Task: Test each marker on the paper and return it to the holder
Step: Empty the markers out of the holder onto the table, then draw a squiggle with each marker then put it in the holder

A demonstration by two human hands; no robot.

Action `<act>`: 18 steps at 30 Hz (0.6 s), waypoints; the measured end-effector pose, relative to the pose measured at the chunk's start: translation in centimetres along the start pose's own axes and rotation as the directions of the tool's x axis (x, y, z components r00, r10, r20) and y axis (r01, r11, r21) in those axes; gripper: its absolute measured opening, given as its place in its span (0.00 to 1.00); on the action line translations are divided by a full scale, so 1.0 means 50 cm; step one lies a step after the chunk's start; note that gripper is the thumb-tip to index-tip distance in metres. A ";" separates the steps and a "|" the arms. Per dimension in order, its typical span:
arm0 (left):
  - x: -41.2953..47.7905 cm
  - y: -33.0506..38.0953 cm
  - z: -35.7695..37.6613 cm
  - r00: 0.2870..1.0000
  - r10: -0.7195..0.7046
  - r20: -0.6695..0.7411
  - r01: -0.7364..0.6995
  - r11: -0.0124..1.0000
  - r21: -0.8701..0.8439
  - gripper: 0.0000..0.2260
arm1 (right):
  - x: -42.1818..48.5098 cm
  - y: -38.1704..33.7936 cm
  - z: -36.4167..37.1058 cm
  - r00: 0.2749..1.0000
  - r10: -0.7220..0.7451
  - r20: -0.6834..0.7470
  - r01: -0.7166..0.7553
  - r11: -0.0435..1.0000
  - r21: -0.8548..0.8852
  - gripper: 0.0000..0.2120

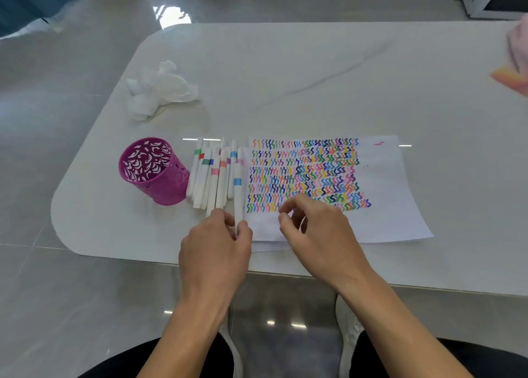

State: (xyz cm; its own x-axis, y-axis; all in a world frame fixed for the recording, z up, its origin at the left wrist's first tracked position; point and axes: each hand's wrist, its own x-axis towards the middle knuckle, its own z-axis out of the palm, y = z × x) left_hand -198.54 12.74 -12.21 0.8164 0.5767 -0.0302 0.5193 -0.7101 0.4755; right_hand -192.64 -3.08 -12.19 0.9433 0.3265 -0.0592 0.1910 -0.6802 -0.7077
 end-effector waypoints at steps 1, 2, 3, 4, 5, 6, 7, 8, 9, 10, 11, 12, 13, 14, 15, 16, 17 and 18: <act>-0.003 0.007 -0.002 1.000 0.006 -0.002 -0.006 0.999 -0.044 0.05 | 0.002 -0.003 -0.006 1.000 0.002 0.008 -0.003 1.000 0.027 0.03; -0.006 0.016 -0.003 1.000 0.011 0.001 -0.011 0.995 -0.094 0.05 | 0.006 -0.007 -0.012 1.000 0.002 0.014 -0.002 0.998 0.061 0.04; -0.008 0.026 -0.003 1.000 0.014 0.007 -0.012 0.989 -0.149 0.05 | 0.012 -0.011 -0.019 1.000 0.003 0.018 -0.005 0.995 0.096 0.06; -0.010 0.037 -0.001 1.000 0.017 0.016 -0.013 0.978 -0.206 0.04 | 0.020 -0.014 -0.026 1.000 0.010 0.021 -0.012 0.992 0.127 0.08; -0.012 0.048 0.001 0.999 0.026 0.031 -0.017 0.965 -0.262 0.04 | 0.028 -0.016 -0.034 0.999 0.021 0.025 -0.025 0.988 0.150 0.10; -0.015 0.058 0.004 0.998 0.043 0.053 -0.024 0.948 -0.317 0.04 | 0.037 -0.016 -0.042 0.999 0.034 0.029 -0.039 0.986 0.162 0.12; -0.018 0.067 0.008 0.995 0.063 0.082 -0.029 0.929 -0.369 0.03 | 0.044 -0.013 -0.049 0.998 0.046 0.035 -0.052 0.984 0.168 0.14; -0.022 0.075 0.012 0.990 0.084 0.117 -0.028 0.908 -0.417 0.03 | 0.050 -0.010 -0.056 0.998 0.056 0.038 -0.062 0.983 0.170 0.16; -0.025 0.081 0.016 0.983 0.106 0.152 -0.026 0.889 -0.457 0.03 | 0.054 -0.005 -0.061 0.997 0.064 0.035 -0.069 0.982 0.177 0.18; -0.029 0.086 0.020 0.975 0.133 0.178 -0.030 0.874 -0.484 0.03 | 0.056 0.002 -0.065 0.997 0.069 0.029 -0.073 0.979 0.192 0.18; -0.032 0.091 0.024 0.968 0.159 0.194 -0.041 0.864 -0.502 0.04 | 0.056 0.008 -0.067 0.997 0.072 0.021 -0.074 0.974 0.214 0.17; -0.034 0.096 0.026 0.961 0.183 0.207 -0.052 0.857 -0.513 0.04 | 0.055 0.013 -0.068 0.997 0.071 0.014 -0.073 0.969 0.237 0.15; -0.034 0.101 0.027 0.952 0.204 0.228 -0.057 0.851 -0.521 0.04 | 0.054 0.018 -0.068 0.998 0.068 0.011 -0.069 0.964 0.255 0.13; -0.033 0.106 0.027 0.939 0.228 0.259 -0.061 0.848 -0.527 0.05 | 0.053 0.022 -0.069 0.998 0.062 0.010 -0.062 0.963 0.264 0.11; -0.030 0.110 0.026 0.921 0.258 0.291 -0.072 0.848 -0.525 0.05 | 0.053 0.024 -0.070 0.999 0.053 0.009 -0.054 0.964 0.262 0.10; -0.023 0.113 0.024 0.904 0.289 0.315 -0.094 0.853 -0.514 0.06 | 0.054 0.026 -0.073 0.999 0.044 0.008 -0.044 0.967 0.251 0.10; -0.013 0.115 0.021 0.892 0.310 0.328 -0.114 0.858 -0.500 0.06 | 0.055 0.028 -0.077 0.999 0.031 0.008 -0.032 0.972 0.234 0.10; 0.001 0.114 0.017 0.891 0.310 0.332 -0.117 0.863 -0.492 0.06 | 0.056 0.031 -0.082 1.000 0.018 0.010 -0.020 0.978 0.209 0.09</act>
State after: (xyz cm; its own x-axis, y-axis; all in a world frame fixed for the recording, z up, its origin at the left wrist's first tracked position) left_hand -195.33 8.36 -10.27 0.9722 0.1596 -0.1713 0.2282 -0.4816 0.8461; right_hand -188.58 -5.89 -10.57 0.9438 0.3209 -0.0789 0.1115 -0.5339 -0.8382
